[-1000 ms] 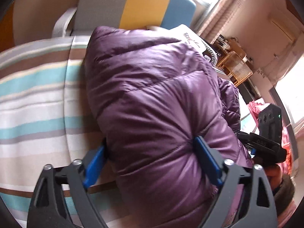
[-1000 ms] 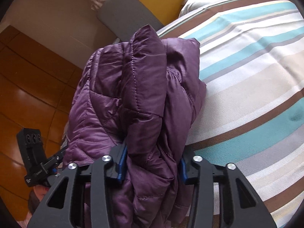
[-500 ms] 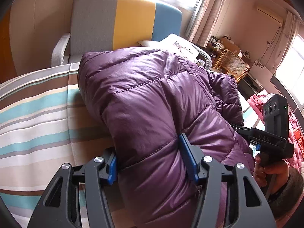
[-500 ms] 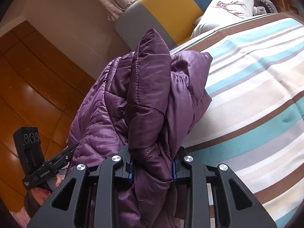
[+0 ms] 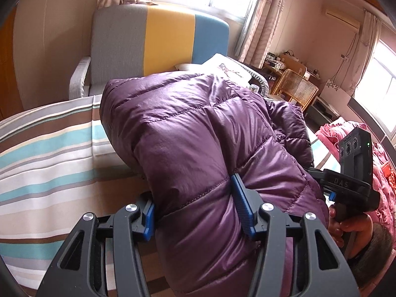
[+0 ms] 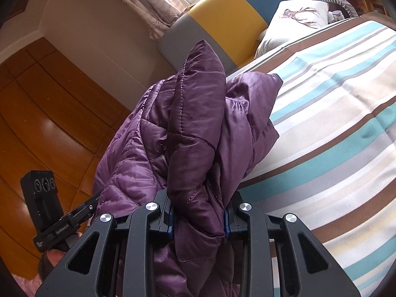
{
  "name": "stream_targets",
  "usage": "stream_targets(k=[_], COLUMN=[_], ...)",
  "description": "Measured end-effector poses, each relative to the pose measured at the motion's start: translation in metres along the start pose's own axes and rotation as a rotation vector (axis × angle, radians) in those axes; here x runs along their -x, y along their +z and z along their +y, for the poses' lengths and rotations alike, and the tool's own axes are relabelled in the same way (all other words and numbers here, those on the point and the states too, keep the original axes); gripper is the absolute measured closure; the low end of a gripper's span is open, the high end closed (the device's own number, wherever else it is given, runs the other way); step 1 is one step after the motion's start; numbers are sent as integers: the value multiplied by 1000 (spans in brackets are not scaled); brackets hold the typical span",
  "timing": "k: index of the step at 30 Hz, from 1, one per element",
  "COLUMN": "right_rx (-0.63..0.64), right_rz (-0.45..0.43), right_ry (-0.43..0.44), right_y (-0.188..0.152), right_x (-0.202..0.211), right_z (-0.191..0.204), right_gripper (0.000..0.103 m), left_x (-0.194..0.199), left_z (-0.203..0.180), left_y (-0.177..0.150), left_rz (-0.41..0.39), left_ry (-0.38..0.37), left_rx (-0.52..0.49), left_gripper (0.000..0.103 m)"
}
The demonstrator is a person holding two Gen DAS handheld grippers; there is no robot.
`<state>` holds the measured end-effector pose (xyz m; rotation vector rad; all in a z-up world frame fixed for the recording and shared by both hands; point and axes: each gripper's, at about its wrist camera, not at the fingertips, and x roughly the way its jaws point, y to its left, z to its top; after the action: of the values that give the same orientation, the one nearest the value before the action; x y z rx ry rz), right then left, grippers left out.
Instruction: Fold large clothes
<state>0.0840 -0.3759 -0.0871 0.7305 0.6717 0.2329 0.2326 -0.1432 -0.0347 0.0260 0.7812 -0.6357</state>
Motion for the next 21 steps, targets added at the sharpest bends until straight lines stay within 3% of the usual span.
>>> stream_targets(k=[8,21], right_rx=[7,108], right_rz=[-38,-32], right_ry=[42,122], right_y=[-3,0], right_x=[8,-3], right_z=[16,80], right_gripper=[75,75], left_x=[33,102], left_z=[-2,29], left_y=[0,-13], left_rz=[-56,-155], left_ry=[18,78], left_rx=[-8,38], left_gripper=[51,50])
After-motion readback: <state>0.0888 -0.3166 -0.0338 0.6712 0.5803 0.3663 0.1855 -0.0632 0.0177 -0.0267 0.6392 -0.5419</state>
